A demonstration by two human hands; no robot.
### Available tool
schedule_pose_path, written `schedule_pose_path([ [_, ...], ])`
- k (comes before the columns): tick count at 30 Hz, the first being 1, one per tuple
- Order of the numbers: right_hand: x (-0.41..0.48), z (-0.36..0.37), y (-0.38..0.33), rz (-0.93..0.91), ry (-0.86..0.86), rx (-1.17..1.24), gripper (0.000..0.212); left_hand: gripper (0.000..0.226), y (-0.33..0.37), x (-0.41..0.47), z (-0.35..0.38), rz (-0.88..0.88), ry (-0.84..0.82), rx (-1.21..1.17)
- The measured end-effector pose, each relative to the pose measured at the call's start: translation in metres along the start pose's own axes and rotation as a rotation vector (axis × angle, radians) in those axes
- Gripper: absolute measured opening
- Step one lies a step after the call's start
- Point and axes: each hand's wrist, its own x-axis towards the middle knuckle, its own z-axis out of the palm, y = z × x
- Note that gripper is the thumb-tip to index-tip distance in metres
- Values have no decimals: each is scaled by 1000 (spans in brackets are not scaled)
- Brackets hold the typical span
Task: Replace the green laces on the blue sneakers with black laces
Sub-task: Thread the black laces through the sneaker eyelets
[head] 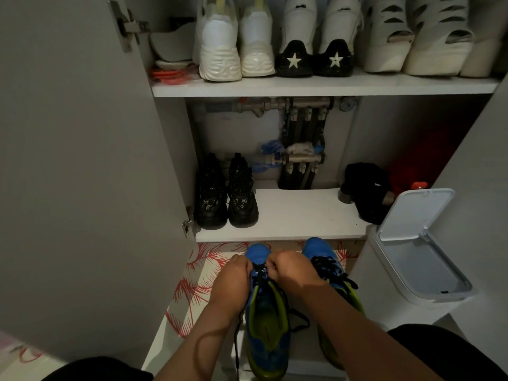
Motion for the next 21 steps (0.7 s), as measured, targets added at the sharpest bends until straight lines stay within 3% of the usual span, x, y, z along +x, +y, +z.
schedule_pose_path([
  [3,-2,2,1,103,74,174,17,24,-1,-2,-2,-52,19,-141],
  [5,-3,2,2,135,77,211,29,20,-4,-5,-2,-79,40,-236],
  [8,-4,-2,5,147,47,248,23,13,-11,-9,-4,-132,67,-364],
  [15,-8,-5,8,47,-14,193,19,16,-10,-16,-6,49,89,-163],
  [21,-11,0,6,-8,-4,45,22,13,3,-14,-8,145,-9,116],
])
